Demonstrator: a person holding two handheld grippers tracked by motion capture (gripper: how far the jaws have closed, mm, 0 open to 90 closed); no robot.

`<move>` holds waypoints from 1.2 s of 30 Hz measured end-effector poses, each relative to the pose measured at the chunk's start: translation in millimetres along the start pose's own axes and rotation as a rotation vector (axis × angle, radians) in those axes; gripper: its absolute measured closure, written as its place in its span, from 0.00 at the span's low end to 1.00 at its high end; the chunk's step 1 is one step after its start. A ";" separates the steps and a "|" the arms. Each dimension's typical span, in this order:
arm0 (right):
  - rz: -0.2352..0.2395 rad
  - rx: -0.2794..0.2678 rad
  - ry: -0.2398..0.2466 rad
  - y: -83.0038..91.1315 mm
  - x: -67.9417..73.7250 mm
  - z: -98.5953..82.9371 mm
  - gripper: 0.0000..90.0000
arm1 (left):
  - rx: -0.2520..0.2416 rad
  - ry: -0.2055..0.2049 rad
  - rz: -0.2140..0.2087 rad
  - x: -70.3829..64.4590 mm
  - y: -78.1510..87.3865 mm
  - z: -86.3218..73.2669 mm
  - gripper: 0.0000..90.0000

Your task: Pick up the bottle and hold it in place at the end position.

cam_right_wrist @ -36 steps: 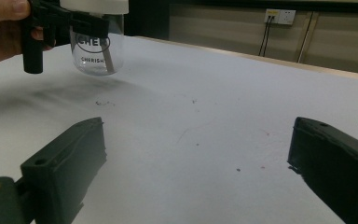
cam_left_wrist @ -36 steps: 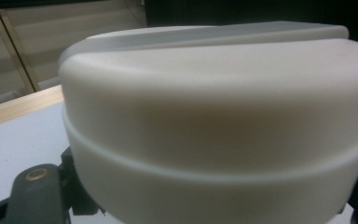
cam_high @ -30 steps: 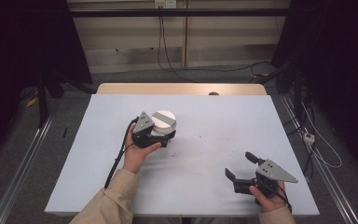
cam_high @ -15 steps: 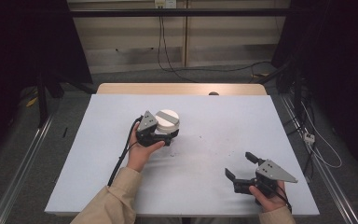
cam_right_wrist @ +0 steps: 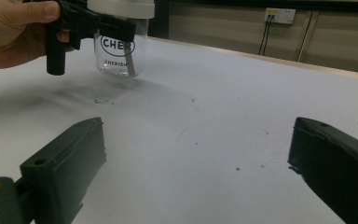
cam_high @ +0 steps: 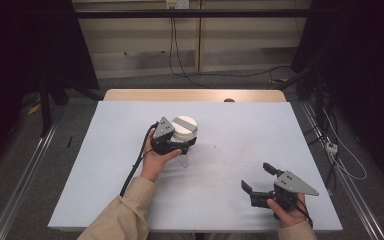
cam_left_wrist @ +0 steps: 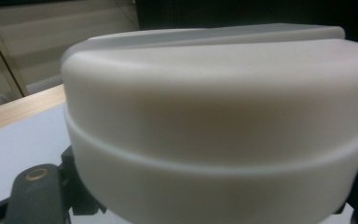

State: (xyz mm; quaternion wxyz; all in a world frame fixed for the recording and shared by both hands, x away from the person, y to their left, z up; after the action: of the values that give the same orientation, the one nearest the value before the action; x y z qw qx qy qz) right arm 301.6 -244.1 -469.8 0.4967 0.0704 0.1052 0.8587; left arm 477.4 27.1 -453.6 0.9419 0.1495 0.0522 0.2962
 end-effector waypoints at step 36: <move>-0.006 0.005 -0.005 -0.5 -1.6 -1.3 0.04 | -0.012 -0.002 -0.019 -1.3 -21.7 7.7 0.21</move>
State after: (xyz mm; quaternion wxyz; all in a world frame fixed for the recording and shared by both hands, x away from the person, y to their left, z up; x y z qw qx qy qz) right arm 302.4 -245.4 -471.2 0.4993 0.0735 0.1064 0.8567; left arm 489.4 7.5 -453.0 0.9456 0.1436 0.0510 0.2875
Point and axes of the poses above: each handheld gripper's, and its own axes: y roughly backward along the jaws, z roughly out of its top, x roughly to its left, the point moved 5 cm from there along -y, roughly forward along the jaws
